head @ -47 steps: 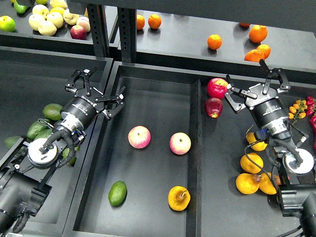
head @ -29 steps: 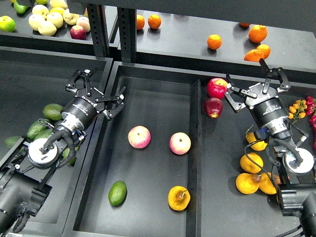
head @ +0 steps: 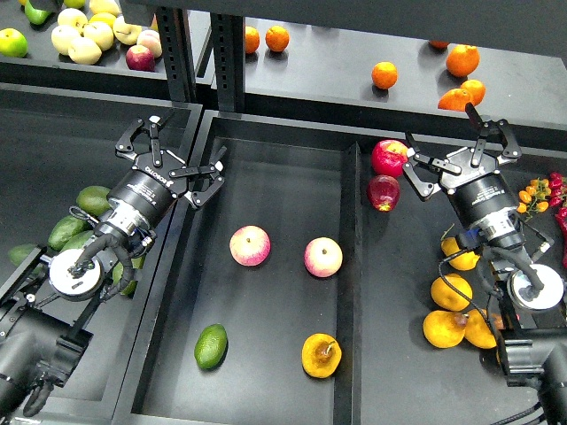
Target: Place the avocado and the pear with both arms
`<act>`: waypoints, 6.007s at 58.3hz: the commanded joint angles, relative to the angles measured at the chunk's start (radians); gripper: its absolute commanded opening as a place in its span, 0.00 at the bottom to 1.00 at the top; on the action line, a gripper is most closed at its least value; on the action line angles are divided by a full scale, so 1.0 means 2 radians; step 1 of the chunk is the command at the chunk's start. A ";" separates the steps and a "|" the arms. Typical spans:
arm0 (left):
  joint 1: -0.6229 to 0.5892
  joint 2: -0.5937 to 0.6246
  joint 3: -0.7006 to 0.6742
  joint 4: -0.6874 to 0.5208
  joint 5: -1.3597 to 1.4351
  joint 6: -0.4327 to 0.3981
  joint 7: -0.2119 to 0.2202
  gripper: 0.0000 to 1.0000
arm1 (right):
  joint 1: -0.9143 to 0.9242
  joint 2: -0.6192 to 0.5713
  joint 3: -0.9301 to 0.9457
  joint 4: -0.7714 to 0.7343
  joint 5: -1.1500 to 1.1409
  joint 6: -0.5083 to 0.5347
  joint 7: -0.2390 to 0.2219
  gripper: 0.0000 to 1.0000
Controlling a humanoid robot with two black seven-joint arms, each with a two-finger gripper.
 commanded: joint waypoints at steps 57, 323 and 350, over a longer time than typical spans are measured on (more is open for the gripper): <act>-0.311 0.275 0.548 0.114 -0.004 -0.090 0.162 0.99 | 0.022 0.000 0.007 -0.005 0.002 -0.015 -0.003 0.99; -0.333 0.323 0.672 0.251 0.176 -0.090 0.162 0.53 | 0.017 -0.006 0.024 -0.011 0.041 -0.010 -0.004 0.99; -0.305 0.314 0.670 0.296 0.169 -0.090 0.162 0.57 | 0.021 -0.008 0.024 -0.005 0.041 -0.012 -0.005 0.99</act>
